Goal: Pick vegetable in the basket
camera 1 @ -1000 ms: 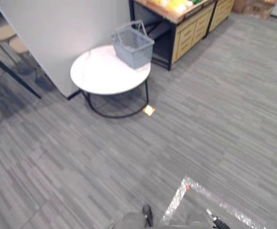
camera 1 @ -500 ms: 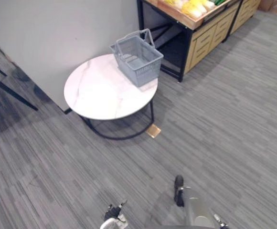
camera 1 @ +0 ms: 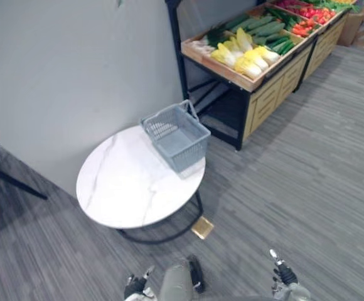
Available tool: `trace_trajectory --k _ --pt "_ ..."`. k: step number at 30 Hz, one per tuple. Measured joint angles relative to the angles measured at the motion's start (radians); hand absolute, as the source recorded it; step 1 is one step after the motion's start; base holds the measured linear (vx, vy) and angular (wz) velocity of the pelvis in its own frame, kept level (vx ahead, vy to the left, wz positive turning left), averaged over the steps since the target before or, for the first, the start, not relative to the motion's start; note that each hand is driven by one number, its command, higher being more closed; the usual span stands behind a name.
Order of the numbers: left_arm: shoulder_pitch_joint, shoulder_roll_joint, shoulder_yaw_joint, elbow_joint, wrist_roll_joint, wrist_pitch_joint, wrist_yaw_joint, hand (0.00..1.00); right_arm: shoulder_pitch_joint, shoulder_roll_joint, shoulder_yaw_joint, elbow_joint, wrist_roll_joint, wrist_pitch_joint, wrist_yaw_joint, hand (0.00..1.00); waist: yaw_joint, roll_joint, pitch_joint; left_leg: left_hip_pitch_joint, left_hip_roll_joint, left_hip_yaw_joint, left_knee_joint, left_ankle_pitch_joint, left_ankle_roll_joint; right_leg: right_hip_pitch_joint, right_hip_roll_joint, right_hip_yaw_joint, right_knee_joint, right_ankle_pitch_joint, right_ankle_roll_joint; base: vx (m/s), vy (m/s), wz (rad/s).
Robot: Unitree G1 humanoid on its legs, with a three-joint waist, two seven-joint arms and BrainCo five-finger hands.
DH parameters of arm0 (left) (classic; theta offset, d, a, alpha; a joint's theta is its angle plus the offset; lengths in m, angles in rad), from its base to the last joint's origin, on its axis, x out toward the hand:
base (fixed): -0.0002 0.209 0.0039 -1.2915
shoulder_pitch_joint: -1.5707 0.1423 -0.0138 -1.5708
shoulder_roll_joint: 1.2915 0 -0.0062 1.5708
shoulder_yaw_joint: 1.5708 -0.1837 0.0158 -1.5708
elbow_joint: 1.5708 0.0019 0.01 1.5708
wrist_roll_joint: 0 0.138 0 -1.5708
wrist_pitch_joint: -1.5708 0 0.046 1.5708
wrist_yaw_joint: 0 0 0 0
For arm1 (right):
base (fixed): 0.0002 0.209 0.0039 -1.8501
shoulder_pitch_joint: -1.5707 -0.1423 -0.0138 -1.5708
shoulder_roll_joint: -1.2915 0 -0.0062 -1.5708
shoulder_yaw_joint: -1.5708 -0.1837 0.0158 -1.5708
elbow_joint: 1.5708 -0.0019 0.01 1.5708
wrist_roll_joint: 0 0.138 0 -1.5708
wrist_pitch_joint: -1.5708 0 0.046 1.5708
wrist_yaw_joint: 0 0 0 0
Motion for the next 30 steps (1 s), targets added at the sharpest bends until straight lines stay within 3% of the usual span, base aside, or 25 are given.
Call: trace_trajectory --k 1,3,4,5,6,7,8,10,12,14,16,18,21,22,23,24,26,30 --pt "0.024 0.021 -0.005 0.036 -0.006 0.004 0.005 0.00 0.005 0.000 0.022 0.010 0.000 0.000 0.000 0.00 0.009 -0.017 -0.027 -0.010 -0.014 -0.017 0.009 0.120 0.071 0.029 -0.018 0.037 0.015 -0.027 -0.015 0.67 0.273 -0.22" --pt "0.053 0.046 -0.011 0.049 -0.007 0.002 0.008 0.00 0.020 0.011 0.050 0.009 0.000 -0.002 0.004 0.00 0.015 -0.064 -0.064 0.003 -0.067 -0.025 -0.011 0.130 0.114 -0.047 -0.063 0.090 0.165 -0.025 -0.017 0.75 0.345 -0.07" --pt "0.066 0.073 -0.031 0.060 -0.006 0.003 0.009 0.00 0.021 0.016 0.072 0.012 -0.001 -0.004 0.006 0.00 0.008 -0.096 -0.082 0.034 -0.107 -0.024 -0.034 0.111 0.135 -0.126 -0.089 0.135 0.354 -0.004 0.005 0.68 0.345 0.24" --pt "0.064 0.089 -0.043 0.076 -0.007 0.004 0.012 0.00 0.018 0.019 0.077 0.019 -0.003 -0.005 0.006 0.00 -0.005 -0.112 -0.079 0.074 -0.131 -0.028 -0.047 0.088 0.136 -0.172 -0.097 0.160 0.503 0.054 0.099 0.66 0.312 0.33" --pt "0.063 0.095 -0.050 0.082 -0.007 0.005 0.015 0.00 0.016 0.019 0.084 0.023 -0.003 -0.005 0.006 0.00 -0.011 -0.114 -0.077 0.101 -0.137 -0.032 -0.047 0.067 0.136 -0.210 -0.096 0.181 0.603 0.119 0.199 0.61 0.260 0.22" --pt "0.063 0.101 -0.068 0.095 -0.009 0.011 0.021 0.00 0.010 0.015 0.101 0.031 -0.006 -0.006 0.006 0.00 -0.015 -0.102 -0.062 0.180 -0.138 -0.044 -0.045 0.024 0.136 -0.289 -0.091 0.199 0.836 0.198 0.265 0.68 0.259 0.20" --pt "0.067 0.103 -0.090 0.099 -0.010 0.024 0.024 0.00 0.021 0.003 0.102 0.021 -0.007 -0.016 0.011 0.00 -0.034 -0.085 -0.053 0.265 -0.138 -0.064 -0.046 -0.005 0.137 -0.341 -0.100 0.162 1.006 0.195 0.261 0.52 0.175 0.22" --pt "0.066 0.112 -0.130 0.098 -0.010 0.024 0.025 0.00 0.032 -0.006 0.108 -0.008 -0.005 -0.026 0.007 0.00 -0.045 -0.080 -0.052 0.367 -0.149 -0.089 -0.089 -0.019 0.129 -0.412 -0.126 0.100 1.113 0.180 0.237 0.38 0.097 0.41" --pt "0.032 0.118 -0.154 0.094 -0.014 0.017 0.027 0.00 0.036 -0.012 0.109 -0.032 -0.005 -0.040 0.007 0.00 -0.063 -0.077 -0.051 0.468 -0.163 -0.145 -0.160 -0.027 0.116 -0.512 -0.166 0.019 1.018 0.114 0.123 0.47 0.031 0.76" --pt "0.017 0.115 -0.155 0.093 -0.017 0.015 0.036 0.00 0.032 -0.012 0.100 -0.032 -0.002 -0.042 0.006 0.00 -0.062 -0.077 -0.046 0.507 -0.168 -0.192 -0.172 -0.044 0.092 -0.539 -0.195 0.002 0.833 0.096 0.092 0.44 -0.093 0.85" --pt "0.010 0.110 -0.149 0.084 -0.023 0.012 0.044 0.00 0.033 -0.011 0.099 -0.032 -0.002 -0.043 0.006 0.00 -0.056 -0.076 -0.045 0.526 -0.164 -0.235 -0.168 -0.075 0.077 -0.536 -0.213 0.014 0.585 0.104 0.093 0.40 -0.207 0.80" --pt "0.012 0.093 -0.122 0.081 -0.049 0.006 0.052 0.00 0.029 -0.006 0.096 -0.034 -0.002 -0.043 0.006 0.00 -0.051 -0.070 -0.041 0.519 -0.140 -0.299 -0.113 -0.147 0.056 -0.521 -0.218 0.089 0.317 0.134 0.096 0.33 -0.321 0.64" --pt "0.025 0.072 -0.071 0.058 -0.061 -0.009 0.064 0.00 0.035 -0.003 0.098 -0.040 0.001 -0.042 0.006 0.00 -0.040 -0.077 -0.041 0.515 -0.106 -0.351 -0.044 -0.222 -0.002 -0.515 -0.214 0.174 0.233 0.165 0.105 0.33 -0.426 0.55" --pt "0.032 0.074 -0.067 0.053 -0.061 -0.017 0.066 0.00 0.040 0.000 0.099 -0.038 0.002 -0.040 0.007 0.00 -0.032 -0.098 -0.039 0.525 -0.092 -0.387 -0.038 -0.245 -0.034 -0.506 -0.218 0.161 0.243 0.211 0.180 0.31 -0.443 0.79" --pt "0.034 0.069 -0.068 0.065 -0.061 -0.016 0.069 0.00 0.039 -0.009 0.100 -0.037 0.002 -0.041 0.007 0.00 -0.032 -0.081 -0.050 0.530 -0.060 -0.416 -0.042 -0.244 -0.049 -0.501 -0.204 0.120 0.274 0.235 0.178 0.50 -0.594 0.95" --pt "0.035 0.037 -0.071 0.071 -0.078 -0.019 0.072 0.00 0.030 -0.044 0.102 -0.015 0.001 -0.037 0.007 0.00 -0.026 -0.028 -0.063 0.520 -0.003 -0.441 -0.042 -0.216 -0.065 -0.488 -0.161 0.066 0.283 0.210 0.137 0.42 -0.473 0.82" --pt "0.033 0.020 -0.072 0.088 -0.100 -0.018 0.073 0.00 0.004 -0.058 0.105 0.011 0.001 -0.034 0.007 0.00 -0.031 0.002 -0.064 0.481 0.045 -0.490 -0.038 -0.130 -0.100 -0.456 -0.132 -0.023 0.278 0.197 0.113 0.39 -0.459 0.89" --pt "0.029 0.023 -0.062 0.097 -0.124 -0.019 0.074 0.00 0.001 -0.077 0.119 0.048 0.001 -0.035 0.004 0.00 -0.035 -0.005 -0.060 0.430 0.072 -0.460 -0.040 0.044 -0.117 -0.370 -0.134 -0.149 0.214 0.178 0.081 0.28 -0.367 0.93"
